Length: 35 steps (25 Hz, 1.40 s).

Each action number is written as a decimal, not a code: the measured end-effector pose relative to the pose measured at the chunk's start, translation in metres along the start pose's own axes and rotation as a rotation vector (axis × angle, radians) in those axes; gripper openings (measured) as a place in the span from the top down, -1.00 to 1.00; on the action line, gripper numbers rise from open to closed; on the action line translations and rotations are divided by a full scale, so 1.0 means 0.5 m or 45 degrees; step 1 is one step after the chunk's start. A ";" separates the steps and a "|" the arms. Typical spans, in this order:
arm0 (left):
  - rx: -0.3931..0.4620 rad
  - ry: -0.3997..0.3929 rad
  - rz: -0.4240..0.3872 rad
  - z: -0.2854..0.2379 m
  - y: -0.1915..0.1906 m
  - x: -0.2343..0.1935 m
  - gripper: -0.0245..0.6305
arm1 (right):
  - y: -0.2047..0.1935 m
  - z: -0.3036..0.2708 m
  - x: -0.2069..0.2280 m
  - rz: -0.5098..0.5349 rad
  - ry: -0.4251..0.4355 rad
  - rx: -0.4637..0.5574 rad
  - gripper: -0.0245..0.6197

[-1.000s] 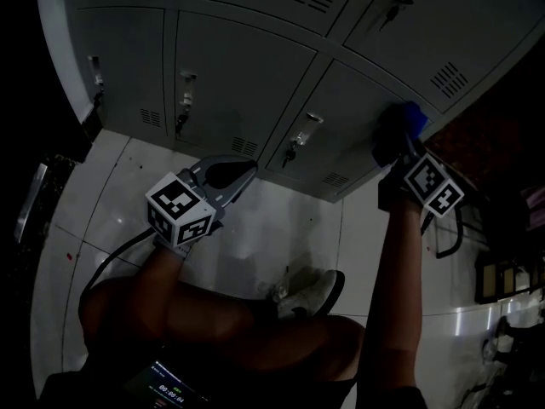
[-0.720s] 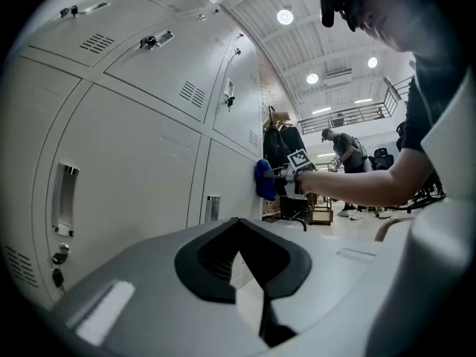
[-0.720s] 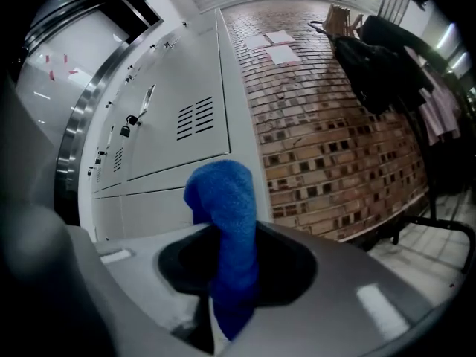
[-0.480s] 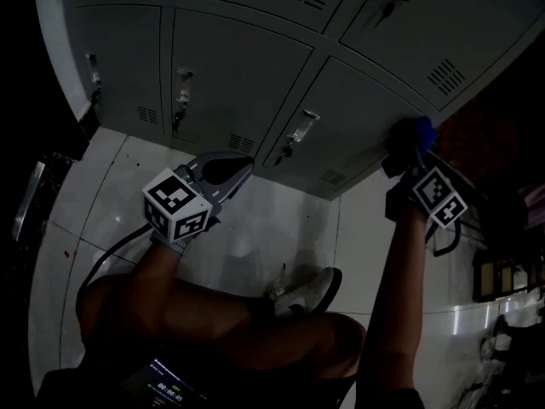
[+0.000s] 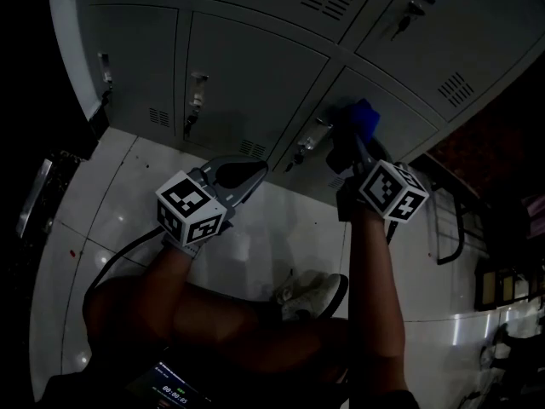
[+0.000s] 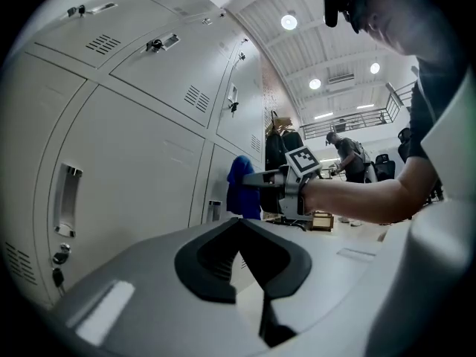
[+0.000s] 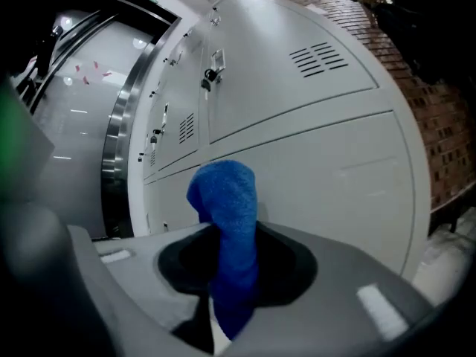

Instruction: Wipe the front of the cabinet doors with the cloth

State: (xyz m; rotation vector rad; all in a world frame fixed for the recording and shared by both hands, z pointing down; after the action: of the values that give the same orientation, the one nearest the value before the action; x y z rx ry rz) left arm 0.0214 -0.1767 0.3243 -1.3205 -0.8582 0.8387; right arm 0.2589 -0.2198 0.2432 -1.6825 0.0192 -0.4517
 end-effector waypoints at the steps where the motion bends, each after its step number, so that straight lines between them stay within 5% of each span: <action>1: 0.003 0.002 0.002 0.001 0.001 -0.002 0.92 | -0.012 -0.016 -0.012 0.005 0.012 -0.019 0.61; 8: 0.018 -0.004 0.021 0.006 0.007 -0.002 0.92 | -0.072 -0.096 -0.036 -0.005 0.027 -0.133 0.61; 17: 0.007 -0.008 0.019 0.003 -0.002 -0.002 0.92 | -0.062 -0.074 0.024 -0.022 -0.021 -0.127 0.61; 35: -0.024 -0.015 0.007 -0.003 -0.011 0.004 0.92 | 0.003 0.098 0.243 -0.059 -0.359 0.003 0.61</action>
State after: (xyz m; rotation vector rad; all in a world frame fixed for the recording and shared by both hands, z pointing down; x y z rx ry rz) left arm 0.0240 -0.1759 0.3298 -1.3360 -0.8745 0.8453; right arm 0.3862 -0.2060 0.2717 -1.7343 -0.2276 -0.2455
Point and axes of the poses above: the fingertips, and each gripper's own axes: z backward along the fingers, x to its right, y out of its top, the point moved 6 cm from there along z, backward along the fingers, and after that the axes turned 8 degrees about -z, right-handed, at the moved point
